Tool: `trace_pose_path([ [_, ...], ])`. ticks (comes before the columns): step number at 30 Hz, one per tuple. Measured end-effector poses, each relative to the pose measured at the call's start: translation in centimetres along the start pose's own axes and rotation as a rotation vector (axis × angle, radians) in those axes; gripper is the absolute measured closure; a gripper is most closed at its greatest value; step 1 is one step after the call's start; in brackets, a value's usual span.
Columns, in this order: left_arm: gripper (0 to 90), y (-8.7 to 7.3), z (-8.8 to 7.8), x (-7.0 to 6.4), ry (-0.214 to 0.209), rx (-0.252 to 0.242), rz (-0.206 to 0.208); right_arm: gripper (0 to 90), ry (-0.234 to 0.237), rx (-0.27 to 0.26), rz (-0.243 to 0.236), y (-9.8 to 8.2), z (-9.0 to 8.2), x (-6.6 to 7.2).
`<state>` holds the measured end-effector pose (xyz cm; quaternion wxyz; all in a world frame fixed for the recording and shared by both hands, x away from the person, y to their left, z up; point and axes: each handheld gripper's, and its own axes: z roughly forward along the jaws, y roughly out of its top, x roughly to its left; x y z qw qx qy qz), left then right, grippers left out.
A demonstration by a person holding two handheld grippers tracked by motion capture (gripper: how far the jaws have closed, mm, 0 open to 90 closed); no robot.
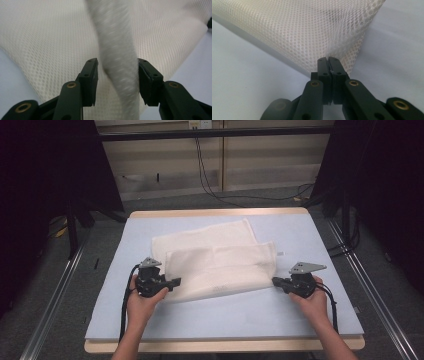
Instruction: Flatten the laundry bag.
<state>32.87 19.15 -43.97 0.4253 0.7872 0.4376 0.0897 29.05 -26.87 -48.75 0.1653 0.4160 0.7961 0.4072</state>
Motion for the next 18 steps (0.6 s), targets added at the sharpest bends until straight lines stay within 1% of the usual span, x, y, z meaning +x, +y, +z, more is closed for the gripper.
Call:
trace_pose_path([
  [1,61.3,0.0,0.0,0.0,0.000,0.000,0.000,88.6,0.000,0.000,0.000,0.0,0.0,0.0],
  [2,69.8,0.2,-0.3,-0.1,0.005,-0.008,0.009,88.6,0.000,0.000,0.000,0.0,0.0,0.0],
  [3,69.8,0.2,-0.4,-0.2,0.002,-0.008,0.009,88.6,0.000,0.000,0.000,0.0,0.0,0.0],
  [4,80.8,0.1,-0.6,-0.2,-0.060,0.014,-0.010,88.6,-0.002,-0.001,0.001,0.0,0.0,-0.1],
  [5,81.8,0.0,-0.6,-0.3,-0.068,0.036,0.000,88.6,0.000,0.000,0.001,0.0,0.0,-0.1],
  [6,82.5,-0.3,-0.5,-0.5,-0.087,0.055,-0.007,88.5,0.000,-0.001,0.001,0.0,0.0,-0.1],
  [7,82.8,-0.6,-0.6,-0.6,-0.103,0.059,-0.013,88.5,0.001,-0.003,0.005,0.0,0.0,-0.1],
  [8,83.0,-0.6,-0.6,-0.6,-0.103,0.059,-0.013,88.5,0.001,-0.003,0.005,0.0,0.0,-0.1],
  [10,83.3,-1.2,-0.6,-1.0,-0.120,0.085,0.006,88.2,0.001,-0.006,0.020,0.0,0.0,-0.1],
  [11,83.4,-1.8,-0.7,-1.5,-0.133,0.105,0.013,88.2,0.002,-0.008,0.023,0.0,0.0,-0.1],
  [13,83.5,-2.3,-0.9,-1.9,-0.133,0.122,0.025,88.2,0.002,-0.010,0.028,0.0,0.0,-0.2],
  [14,83.6,-2.3,-0.9,-1.9,-0.133,0.122,0.025,88.0,0.006,-0.012,0.034,0.0,0.0,-0.2],
  [16,83.7,-2.8,-1.1,-2.2,-0.139,0.140,0.034,87.9,0.006,-0.012,0.041,0.0,-0.1,-0.3],
  [17,83.8,-3.5,-1.3,-2.4,-0.153,0.161,0.033,87.6,0.006,-0.016,0.052,0.1,-0.1,-0.3],
  [18,83.9,-3.8,-1.3,-2.5,-0.158,0.173,0.038,87.6,0.009,-0.014,0.056,0.1,-0.1,-0.4],
])
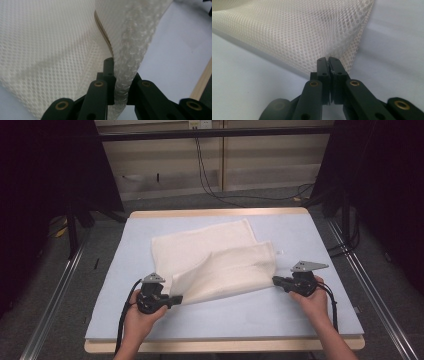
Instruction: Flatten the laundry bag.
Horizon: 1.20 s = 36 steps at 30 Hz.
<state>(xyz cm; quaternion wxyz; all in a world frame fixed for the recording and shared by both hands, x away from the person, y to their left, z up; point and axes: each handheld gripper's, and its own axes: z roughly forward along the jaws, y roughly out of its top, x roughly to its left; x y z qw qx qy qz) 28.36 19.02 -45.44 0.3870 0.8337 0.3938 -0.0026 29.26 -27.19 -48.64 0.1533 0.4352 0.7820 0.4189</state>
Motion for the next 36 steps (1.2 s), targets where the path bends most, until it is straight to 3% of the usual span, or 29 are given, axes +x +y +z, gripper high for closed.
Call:
trace_pose_path([
  [4,84.0,-0.8,-0.2,-0.1,-0.008,0.011,-0.006,87.3,0.008,0.004,0.019,0.2,-0.1,-0.1],
  [10,84.0,-1.5,-0.3,-0.8,-0.003,0.026,-0.007,79.6,0.006,-0.021,0.057,0.5,-0.3,-0.6],
  [14,84.1,-2.0,-0.6,-0.9,-0.016,0.046,0.009,78.6,-0.073,-0.023,0.085,1.4,-1.3,-1.8],
  [16,84.1,-2.0,-0.7,-0.9,-0.017,0.052,0.015,78.3,-0.071,-0.038,0.097,1.5,-1.4,-2.2],
  [23,84.0,-2.2,-0.6,-0.8,-0.033,0.061,0.017,64.7,-0.078,-0.081,0.150,2.5,0.3,-3.5],
  [25,84.0,-2.2,-0.7,-0.8,-0.033,0.071,0.028,63.2,-0.006,-0.117,0.197,2.6,0.7,-3.7],
  [26,83.9,-2.2,-0.7,-0.8,-0.033,0.066,0.025,64.5,0.025,-0.116,0.161,2.6,0.8,-3.7],
  [28,83.6,-2.2,-0.8,-0.9,-0.029,0.055,0.012,65.2,0.053,-0.109,0.150,2.6,0.8,-3.6],
  [29,83.6,-2.2,-0.9,-0.8,-0.027,0.056,0.018,66.2,0.116,-0.103,0.139,2.5,0.8,-3.4],
  [30,83.0,-2.2,-1.0,-0.8,-0.027,0.052,0.025,67.8,0.230,-0.068,0.079,2.2,0.7,-2.8],
  [31,82.4,-2.2,-1.0,-0.8,-0.027,0.052,0.025,67.8,0.230,-0.068,0.079,2.2,0.7,-2.8],
  [33,82.0,-2.3,-1.0,-0.8,-0.026,0.058,0.021,68.7,0.255,0.003,-0.033,1.7,0.4,-2.2],
  [34,81.6,-2.3,-1.1,-0.8,-0.029,0.056,0.014,69.5,0.267,0.019,-0.060,1.4,0.1,-1.9],
  [36,79.6,-2.3,-1.4,-0.6,-0.021,0.059,0.018,71.3,0.277,0.028,-0.081,1.0,-0.3,-1.8],
])
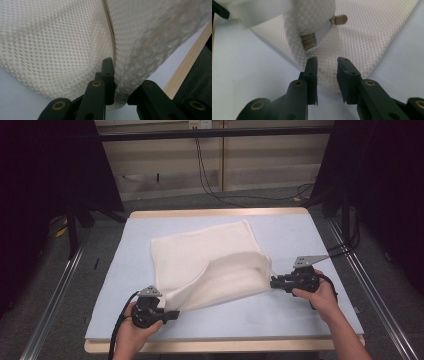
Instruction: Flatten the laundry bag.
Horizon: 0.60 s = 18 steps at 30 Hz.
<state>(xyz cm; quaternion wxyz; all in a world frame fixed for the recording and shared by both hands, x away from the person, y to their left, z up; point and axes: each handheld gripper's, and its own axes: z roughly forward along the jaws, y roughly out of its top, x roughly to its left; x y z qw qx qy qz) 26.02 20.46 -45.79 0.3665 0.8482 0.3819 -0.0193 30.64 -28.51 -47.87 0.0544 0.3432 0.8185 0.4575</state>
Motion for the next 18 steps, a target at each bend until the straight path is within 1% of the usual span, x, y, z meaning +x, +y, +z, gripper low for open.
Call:
trace_pose_path([
  [1,79.6,-0.1,-0.1,0.0,0.007,-0.016,-0.016,72.8,-0.011,0.003,-0.003,-0.1,-0.2,0.1],
  [2,75.9,-0.2,-0.5,0.2,0.015,-0.027,-0.028,75.8,-0.009,0.017,-0.026,-0.3,-0.3,0.2],
  [3,73.8,-0.2,-0.5,0.2,0.015,-0.027,-0.028,75.8,-0.009,0.017,-0.026,-0.3,-0.3,0.2],
  [4,73.8,-0.3,-0.8,0.5,0.026,-0.034,-0.037,76.9,-0.018,0.026,-0.032,-0.4,-0.2,0.2],
  [5,72.1,-0.4,-1.0,0.7,0.027,-0.040,-0.042,77.9,-0.030,0.040,-0.039,-0.5,-0.2,0.3],
  [6,70.4,-0.4,-1.3,0.8,0.021,-0.049,-0.056,79.1,-0.032,0.056,-0.047,-0.5,-0.1,0.5],
  [7,70.4,-0.4,-1.5,0.9,0.029,-0.050,-0.060,79.1,-0.032,0.056,-0.047,-0.5,-0.1,0.5],
  [8,66.2,-0.5,-2.0,1.3,0.041,-0.065,-0.067,81.5,-0.045,0.064,-0.048,-0.6,-0.1,0.6],
  [9,63.5,-0.5,-2.0,1.3,0.041,-0.065,-0.067,81.5,-0.045,0.064,-0.048,-0.6,-0.1,0.6],
  [10,63.5,-0.6,-2.3,1.6,0.053,-0.077,-0.082,82.2,-0.051,0.071,-0.048,-0.6,0.0,0.7],
  [13,60.0,-0.9,-3.0,2.5,0.053,-0.088,-0.111,84.1,-0.063,0.075,-0.044,-0.8,0.0,0.7],
  [14,58.5,-1.0,-3.2,2.8,0.049,-0.089,-0.115,84.3,-0.064,0.079,-0.047,-0.8,0.0,0.7],
  [17,53.7,-1.0,-3.8,3.3,0.056,-0.082,-0.131,86.6,-0.070,0.080,-0.049,-0.8,0.0,0.8],
  [18,53.2,-1.1,-4.1,3.6,0.061,-0.095,-0.148,87.7,-0.067,0.079,-0.045,-0.9,0.0,0.7],
])
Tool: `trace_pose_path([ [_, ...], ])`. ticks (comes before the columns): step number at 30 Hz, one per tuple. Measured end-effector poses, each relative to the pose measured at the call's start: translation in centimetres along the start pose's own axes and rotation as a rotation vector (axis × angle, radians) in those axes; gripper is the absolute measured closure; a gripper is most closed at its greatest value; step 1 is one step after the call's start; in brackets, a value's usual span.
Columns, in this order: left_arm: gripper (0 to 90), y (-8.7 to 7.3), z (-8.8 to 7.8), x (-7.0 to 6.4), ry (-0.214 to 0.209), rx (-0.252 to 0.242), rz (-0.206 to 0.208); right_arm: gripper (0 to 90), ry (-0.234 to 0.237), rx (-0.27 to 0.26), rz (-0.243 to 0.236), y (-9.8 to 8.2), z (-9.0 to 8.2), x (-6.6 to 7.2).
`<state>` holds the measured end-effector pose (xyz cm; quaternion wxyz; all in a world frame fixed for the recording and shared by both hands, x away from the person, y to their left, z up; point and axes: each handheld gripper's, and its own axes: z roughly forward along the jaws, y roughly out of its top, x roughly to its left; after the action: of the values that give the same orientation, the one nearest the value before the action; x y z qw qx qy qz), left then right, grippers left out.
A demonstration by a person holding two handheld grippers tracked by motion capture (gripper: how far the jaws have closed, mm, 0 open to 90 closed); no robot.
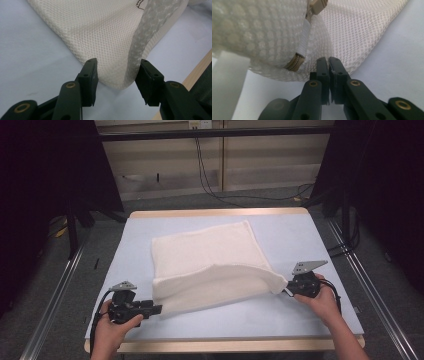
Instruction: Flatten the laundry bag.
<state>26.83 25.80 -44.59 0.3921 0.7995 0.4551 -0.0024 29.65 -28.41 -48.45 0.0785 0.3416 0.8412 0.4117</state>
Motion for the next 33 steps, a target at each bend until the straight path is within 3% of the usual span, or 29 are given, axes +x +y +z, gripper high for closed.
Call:
trace_pose_path([
  [2,53.6,0.0,-0.3,0.3,-0.007,0.011,0.006,88.0,0.001,-0.002,0.006,-0.1,0.0,-0.1],
  [5,55.7,-0.1,-0.8,0.7,0.020,0.008,-0.014,88.3,0.002,-0.003,0.000,-0.1,0.0,0.0],
  [6,56.5,-0.2,-1.1,1.2,0.052,0.011,-0.032,88.3,-0.001,-0.002,0.003,-0.1,0.0,0.0],
  [7,56.6,-0.2,-1.1,1.2,0.052,0.011,-0.032,88.3,-0.001,-0.003,0.000,-0.2,0.0,0.0],
  [9,56.6,-0.2,-0.9,1.8,0.069,-0.018,-0.073,88.3,-0.006,-0.003,-0.003,-0.2,-0.1,0.1],
  [12,56.6,0.1,-0.5,1.9,0.069,-0.029,-0.081,88.3,-0.006,-0.006,-0.007,-0.2,0.0,0.1],
  [14,55.6,0.3,0.2,2.0,0.037,-0.033,-0.091,88.1,-0.015,-0.006,-0.010,-0.3,-0.1,0.3],
  [16,51.9,0.4,1.0,1.7,0.030,-0.007,-0.077,87.8,-0.020,-0.009,-0.004,-0.4,-0.1,0.3],
  [18,46.2,0.4,1.7,1.4,-0.004,0.011,-0.081,87.3,-0.020,-0.016,0.002,-0.5,-0.2,0.3],
  [23,42.2,0.1,2.4,0.7,0.021,0.053,-0.064,81.6,-0.019,-0.021,0.034,-0.5,-0.2,0.4],
  [26,44.6,0.1,2.9,0.7,0.029,0.058,-0.067,75.1,-0.028,-0.024,0.065,-0.4,-0.3,0.4],
  [27,49.5,0.1,2.9,0.6,0.037,0.061,-0.062,62.4,-0.062,-0.022,0.091,-0.5,-0.3,0.4],
  [29,55.8,0.3,3.1,0.4,0.051,0.070,-0.060,61.5,-0.078,-0.014,0.110,-0.5,-0.3,0.4],
  [33,64.5,0.4,3.5,-0.1,0.074,0.076,-0.089,64.4,-0.059,-0.009,0.119,-0.6,-0.2,0.4],
])
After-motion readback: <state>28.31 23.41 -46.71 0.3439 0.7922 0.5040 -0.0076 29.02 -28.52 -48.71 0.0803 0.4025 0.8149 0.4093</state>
